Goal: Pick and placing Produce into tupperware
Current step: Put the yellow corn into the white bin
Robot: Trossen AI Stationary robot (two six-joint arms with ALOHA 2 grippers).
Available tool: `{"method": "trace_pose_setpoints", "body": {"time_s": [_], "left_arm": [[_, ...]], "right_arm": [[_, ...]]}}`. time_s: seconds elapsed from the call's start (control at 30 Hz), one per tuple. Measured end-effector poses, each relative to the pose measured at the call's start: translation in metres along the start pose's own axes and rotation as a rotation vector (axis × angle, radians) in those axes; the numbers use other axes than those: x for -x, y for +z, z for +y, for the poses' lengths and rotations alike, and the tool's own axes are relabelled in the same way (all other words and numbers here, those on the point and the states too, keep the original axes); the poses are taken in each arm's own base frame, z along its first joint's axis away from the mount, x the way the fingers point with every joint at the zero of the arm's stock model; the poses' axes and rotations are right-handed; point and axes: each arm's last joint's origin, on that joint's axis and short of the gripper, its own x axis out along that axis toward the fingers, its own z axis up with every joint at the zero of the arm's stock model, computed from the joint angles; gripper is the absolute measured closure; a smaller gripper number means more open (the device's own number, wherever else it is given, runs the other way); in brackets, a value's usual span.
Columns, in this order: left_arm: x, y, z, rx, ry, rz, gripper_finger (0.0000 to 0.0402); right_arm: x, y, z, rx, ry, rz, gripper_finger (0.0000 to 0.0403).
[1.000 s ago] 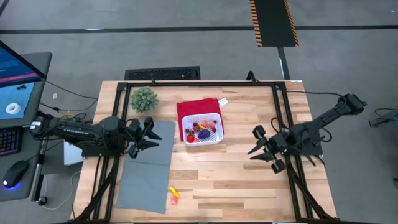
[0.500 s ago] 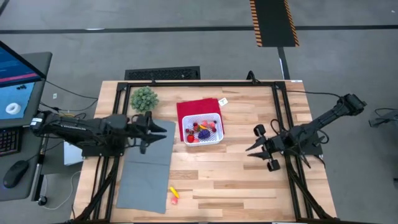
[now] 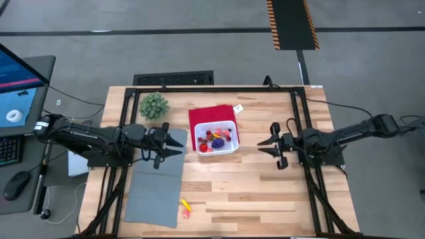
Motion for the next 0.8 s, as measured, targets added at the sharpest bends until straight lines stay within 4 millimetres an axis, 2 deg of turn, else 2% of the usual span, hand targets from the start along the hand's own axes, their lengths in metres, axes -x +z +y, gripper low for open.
{"method": "trace_pose_setpoints", "body": {"time_s": [0.13, 0.23, 0.3, 0.43, 0.6, 0.8], "left_arm": [[0.005, -0.001, 0.002, -0.048, 0.040, 0.019, 0.0281], [0.011, -0.008, 0.003, -0.041, 0.072, 0.107, 0.0281], [0.014, -0.008, 0.005, -0.007, 0.127, 0.172, 0.0281], [0.014, -0.006, 0.001, 0.021, 0.168, 0.271, 0.0281], [0.009, 0.004, -0.012, 0.009, 0.104, 0.263, 0.0281], [0.008, 0.001, -0.019, -0.018, 0.126, 0.276, 0.0281]], "right_arm": [[0.000, 0.004, -0.005, 0.012, 0.050, -0.041, 0.0296], [0.004, 0.014, -0.006, 0.038, 0.160, -0.140, 0.0296], [0.007, 0.016, -0.008, 0.038, 0.164, -0.156, 0.0296], [0.009, 0.013, -0.013, 0.037, 0.137, -0.119, 0.0296], [0.012, 0.005, -0.020, -0.003, 0.087, -0.026, 0.0296], [0.019, 0.010, -0.022, 0.004, 0.133, -0.074, 0.0296]]}}
